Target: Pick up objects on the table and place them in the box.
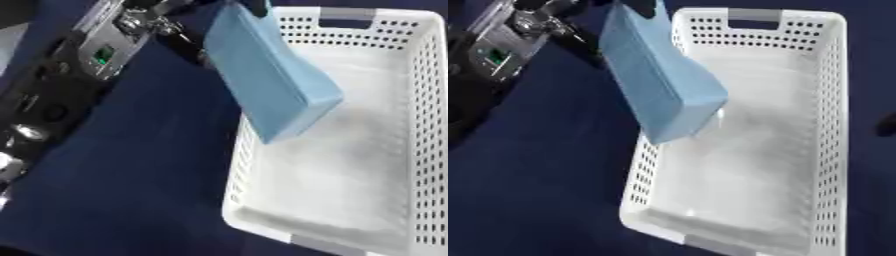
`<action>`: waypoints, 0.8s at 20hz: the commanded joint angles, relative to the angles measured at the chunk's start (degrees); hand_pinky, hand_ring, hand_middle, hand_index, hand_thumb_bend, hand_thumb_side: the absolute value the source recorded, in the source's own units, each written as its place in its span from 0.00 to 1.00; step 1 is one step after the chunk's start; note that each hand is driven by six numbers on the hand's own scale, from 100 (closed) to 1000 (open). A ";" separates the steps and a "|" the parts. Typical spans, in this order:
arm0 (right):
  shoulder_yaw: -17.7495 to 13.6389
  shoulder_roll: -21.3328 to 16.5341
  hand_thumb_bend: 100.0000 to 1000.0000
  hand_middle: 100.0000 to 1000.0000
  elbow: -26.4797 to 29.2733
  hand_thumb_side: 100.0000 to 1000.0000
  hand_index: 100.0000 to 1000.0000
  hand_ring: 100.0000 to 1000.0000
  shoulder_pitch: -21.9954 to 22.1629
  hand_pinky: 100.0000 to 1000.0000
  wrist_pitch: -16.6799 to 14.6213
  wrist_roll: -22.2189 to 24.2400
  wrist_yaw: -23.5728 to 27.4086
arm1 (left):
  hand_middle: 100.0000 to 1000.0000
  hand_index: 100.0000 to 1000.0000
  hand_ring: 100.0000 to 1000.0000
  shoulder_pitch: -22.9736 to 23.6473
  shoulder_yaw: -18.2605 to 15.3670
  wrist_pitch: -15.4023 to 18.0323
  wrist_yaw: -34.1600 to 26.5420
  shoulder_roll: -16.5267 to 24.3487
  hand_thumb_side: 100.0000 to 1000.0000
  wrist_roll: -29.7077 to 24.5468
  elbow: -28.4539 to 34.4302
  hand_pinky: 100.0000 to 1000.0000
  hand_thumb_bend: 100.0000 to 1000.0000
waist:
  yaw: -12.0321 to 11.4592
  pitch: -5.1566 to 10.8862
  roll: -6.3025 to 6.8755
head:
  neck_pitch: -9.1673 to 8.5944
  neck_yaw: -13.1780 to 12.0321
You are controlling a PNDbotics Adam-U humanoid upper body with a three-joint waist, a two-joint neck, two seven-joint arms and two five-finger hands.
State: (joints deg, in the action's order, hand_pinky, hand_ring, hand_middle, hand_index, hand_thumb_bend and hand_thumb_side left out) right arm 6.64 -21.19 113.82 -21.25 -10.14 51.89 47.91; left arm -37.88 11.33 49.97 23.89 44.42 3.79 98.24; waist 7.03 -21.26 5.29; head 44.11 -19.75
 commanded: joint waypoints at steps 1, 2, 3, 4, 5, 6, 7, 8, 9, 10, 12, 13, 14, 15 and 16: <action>-0.40 -0.07 0.00 0.64 0.77 0.70 0.98 0.65 -0.82 0.80 0.37 0.08 0.38 | 0.09 0.25 0.07 -2.24 1.17 0.47 -3.24 -1.06 0.00 -2.95 1.76 0.00 0.00 | 0.14 1.50 0.02 | 0.01 -0.67; -0.34 -0.08 0.00 0.64 0.77 0.70 0.99 0.65 -0.88 0.80 0.45 0.08 0.37 | 0.13 0.29 0.10 -2.94 1.68 0.61 -4.22 -1.75 0.00 -3.92 2.02 0.00 0.00 | 0.27 1.50 0.08 | 0.01 -0.73; -0.30 -0.09 0.00 0.64 0.77 0.70 0.99 0.65 -0.91 0.80 0.52 0.08 0.34 | 0.17 0.34 0.14 -3.50 2.05 0.71 -5.15 -2.23 0.00 -4.93 2.18 0.00 0.00 | 0.35 1.50 0.13 | 0.01 -0.77; -0.24 -0.11 0.00 0.64 0.77 0.70 0.99 0.65 -0.96 0.80 0.60 0.08 0.31 | 0.18 0.36 0.15 -4.12 2.53 1.03 -6.04 -2.70 0.00 -6.05 2.39 0.00 0.00 | 0.49 1.49 0.22 | 0.01 -0.85; -0.19 -0.12 0.00 0.64 0.77 0.70 0.99 0.65 -1.00 0.80 0.68 0.08 0.27 | 0.20 0.41 0.17 -4.66 2.96 1.45 -6.93 -3.06 0.00 -7.23 2.65 0.00 0.17 | 0.61 1.48 0.29 | 0.01 -0.93; -0.13 -0.13 0.00 0.64 0.77 0.70 0.99 0.65 -1.06 0.80 0.76 0.08 0.23 | 0.24 0.46 0.20 -5.24 3.49 1.73 -7.98 -3.39 0.00 -8.39 3.48 0.00 0.32 | 0.74 1.46 0.36 | 0.01 -1.00; -0.11 -0.13 0.00 0.64 0.77 0.70 0.99 0.65 -1.09 0.80 0.81 0.08 0.20 | 0.26 0.48 0.22 -5.48 3.65 1.85 -9.00 -3.53 0.00 -9.43 3.99 0.00 0.37 | 0.79 1.46 0.39 | 0.01 -1.01; -0.09 -0.12 0.00 0.64 0.77 0.70 0.99 0.66 -1.14 0.81 0.87 0.08 0.17 | 0.36 0.58 0.32 -5.90 3.88 1.93 -10.28 -3.80 0.00 -10.23 4.86 0.09 0.46 | 0.91 1.43 0.44 | 0.01 -1.05; -0.08 -0.11 0.00 0.64 0.77 0.70 0.99 0.66 -1.18 0.81 0.94 0.08 0.14 | 0.42 0.64 0.39 -6.13 3.94 1.96 -11.54 -3.94 0.05 -10.94 5.46 0.17 0.48 | 0.97 1.40 0.48 | 0.01 -1.05; -0.07 -0.10 0.00 0.64 0.77 0.70 0.99 0.66 -1.22 0.81 0.99 0.08 0.11 | 0.47 0.69 0.44 -6.28 3.90 1.98 -12.78 -4.05 0.12 -11.42 5.86 0.25 0.48 | 1.02 1.36 0.50 | 0.01 -1.04; -0.11 -0.08 0.00 0.64 0.77 0.70 1.00 0.66 -1.25 0.81 1.05 0.08 0.05 | 0.62 0.81 0.62 -6.41 3.53 2.00 -14.91 -4.04 0.35 -12.16 6.37 0.53 0.46 | 1.04 1.30 0.54 | 0.01 -0.96; -0.13 -0.09 0.00 0.64 0.77 0.70 1.00 0.66 -1.25 0.81 1.06 0.08 0.02 | 0.60 0.80 0.60 -6.44 3.25 2.00 -15.60 -3.99 0.34 -12.50 6.55 0.51 0.46 | 1.05 1.28 0.56 | 0.01 -0.93; -0.13 -0.10 0.00 0.64 0.77 0.70 1.00 0.66 -1.24 0.81 1.06 0.08 -0.01 | 0.75 0.91 0.77 -6.50 2.95 2.00 -16.00 -3.92 0.43 -12.88 6.72 0.73 0.52 | 1.06 1.26 0.57 | 0.01 -0.92; -0.12 -0.11 0.00 0.64 0.77 0.70 1.00 0.66 -1.24 0.81 1.05 0.08 -0.04 | 0.79 0.94 0.81 -6.53 2.67 2.00 -16.17 -3.86 0.44 -13.26 6.90 0.78 0.56 | 1.07 1.24 0.58 | 0.01 -0.91; -0.12 -0.11 0.00 0.64 0.77 0.70 1.00 0.66 -1.25 0.81 1.03 0.08 -0.05 | 0.85 0.99 0.88 -6.58 2.34 2.00 -16.05 -3.80 0.46 -13.68 7.11 0.86 0.65 | 1.07 1.23 0.58 | 0.01 -0.91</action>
State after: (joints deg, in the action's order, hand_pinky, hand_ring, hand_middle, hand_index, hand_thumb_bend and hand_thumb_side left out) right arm 6.68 -21.18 113.82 -21.74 -9.18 51.92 47.88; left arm -43.41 14.79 51.79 8.69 39.69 -9.27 104.17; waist 8.04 -21.26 6.02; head 44.11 -20.25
